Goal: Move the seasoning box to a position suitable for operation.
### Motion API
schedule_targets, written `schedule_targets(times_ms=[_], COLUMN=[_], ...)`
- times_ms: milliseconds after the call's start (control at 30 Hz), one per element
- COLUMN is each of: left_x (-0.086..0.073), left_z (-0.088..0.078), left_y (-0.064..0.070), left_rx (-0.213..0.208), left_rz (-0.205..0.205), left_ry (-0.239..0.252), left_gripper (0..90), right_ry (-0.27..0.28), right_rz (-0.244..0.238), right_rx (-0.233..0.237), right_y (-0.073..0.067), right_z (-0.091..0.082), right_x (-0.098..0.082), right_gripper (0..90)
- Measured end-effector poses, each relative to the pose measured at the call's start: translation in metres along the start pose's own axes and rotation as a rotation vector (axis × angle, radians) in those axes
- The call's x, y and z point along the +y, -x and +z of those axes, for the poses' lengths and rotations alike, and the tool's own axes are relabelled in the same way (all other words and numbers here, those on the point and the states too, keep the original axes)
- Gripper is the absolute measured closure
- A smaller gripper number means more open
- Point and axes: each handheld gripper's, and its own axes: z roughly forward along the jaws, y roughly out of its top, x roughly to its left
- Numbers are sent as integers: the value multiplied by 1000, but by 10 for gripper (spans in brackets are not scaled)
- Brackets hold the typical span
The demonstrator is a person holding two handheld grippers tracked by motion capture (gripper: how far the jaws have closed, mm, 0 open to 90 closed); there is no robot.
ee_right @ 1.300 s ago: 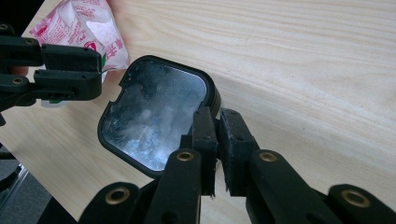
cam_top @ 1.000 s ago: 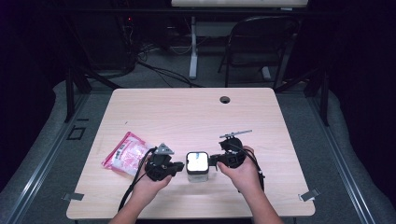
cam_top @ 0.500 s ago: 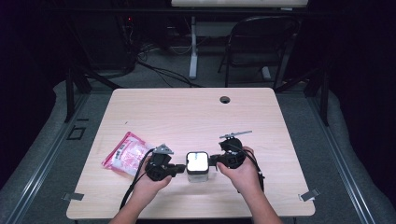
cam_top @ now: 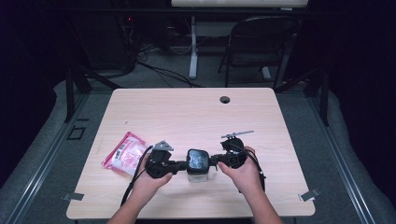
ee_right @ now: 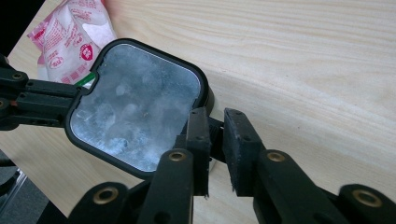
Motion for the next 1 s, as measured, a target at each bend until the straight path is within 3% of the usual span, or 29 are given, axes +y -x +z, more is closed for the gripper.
schedule_targets(times_ms=[167, 467, 1000], left_x=[4, 13, 32], left_z=[-1, -3, -3], left_y=[2, 8, 22], left_rx=[5, 29, 59], left_rz=[5, 13, 49], left_ry=[-1, 2, -6], left_gripper=[827, 732, 678], right_ry=[1, 2, -36], right_rz=[-4, -46, -146], right_rx=[14, 62, 96], right_y=[-2, -13, -37], right_z=[-1, -17, -24], right_x=[0, 0, -3], right_gripper=[739, 603, 502])
